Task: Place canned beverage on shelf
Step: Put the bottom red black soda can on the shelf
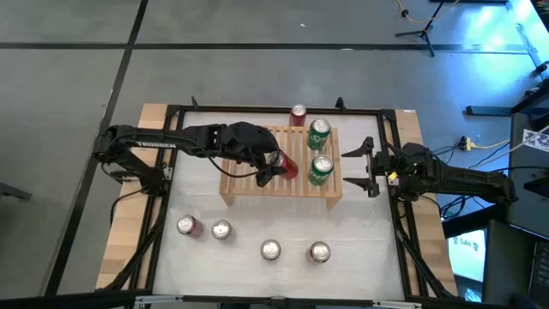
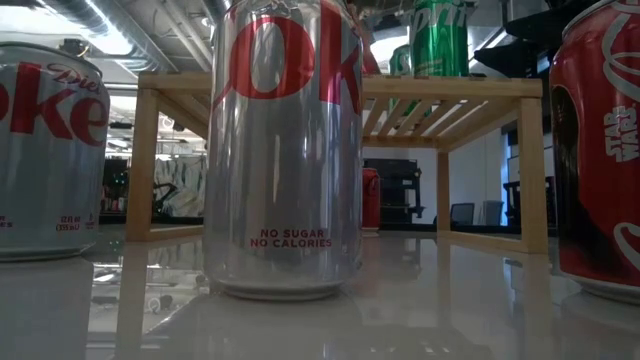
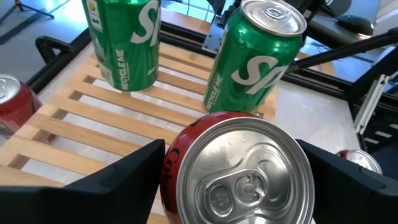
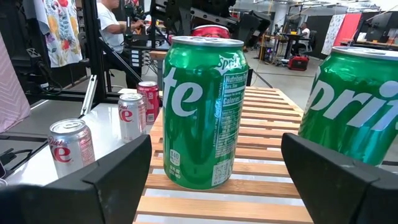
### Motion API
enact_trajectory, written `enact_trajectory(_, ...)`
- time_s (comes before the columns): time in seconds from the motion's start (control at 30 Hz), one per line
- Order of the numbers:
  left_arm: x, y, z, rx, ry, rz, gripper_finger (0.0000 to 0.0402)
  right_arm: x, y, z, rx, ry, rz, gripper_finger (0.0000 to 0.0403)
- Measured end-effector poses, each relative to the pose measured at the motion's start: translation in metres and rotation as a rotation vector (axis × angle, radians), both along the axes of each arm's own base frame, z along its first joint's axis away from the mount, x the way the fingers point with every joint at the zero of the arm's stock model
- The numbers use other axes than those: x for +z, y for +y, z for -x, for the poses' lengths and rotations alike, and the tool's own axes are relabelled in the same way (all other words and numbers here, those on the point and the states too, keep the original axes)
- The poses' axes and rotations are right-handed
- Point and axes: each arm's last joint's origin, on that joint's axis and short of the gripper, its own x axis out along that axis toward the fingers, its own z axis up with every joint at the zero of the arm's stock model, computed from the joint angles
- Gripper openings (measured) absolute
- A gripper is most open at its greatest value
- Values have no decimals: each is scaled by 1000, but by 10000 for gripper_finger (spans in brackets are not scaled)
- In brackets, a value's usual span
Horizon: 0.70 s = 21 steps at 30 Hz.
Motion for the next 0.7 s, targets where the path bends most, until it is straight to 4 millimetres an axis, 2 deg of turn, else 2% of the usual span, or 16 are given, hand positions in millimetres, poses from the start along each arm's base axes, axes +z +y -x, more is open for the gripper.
enact_trajectory(0.7,0,0,0,-6,-1,3,324,0,0,0,0,0,0,353)
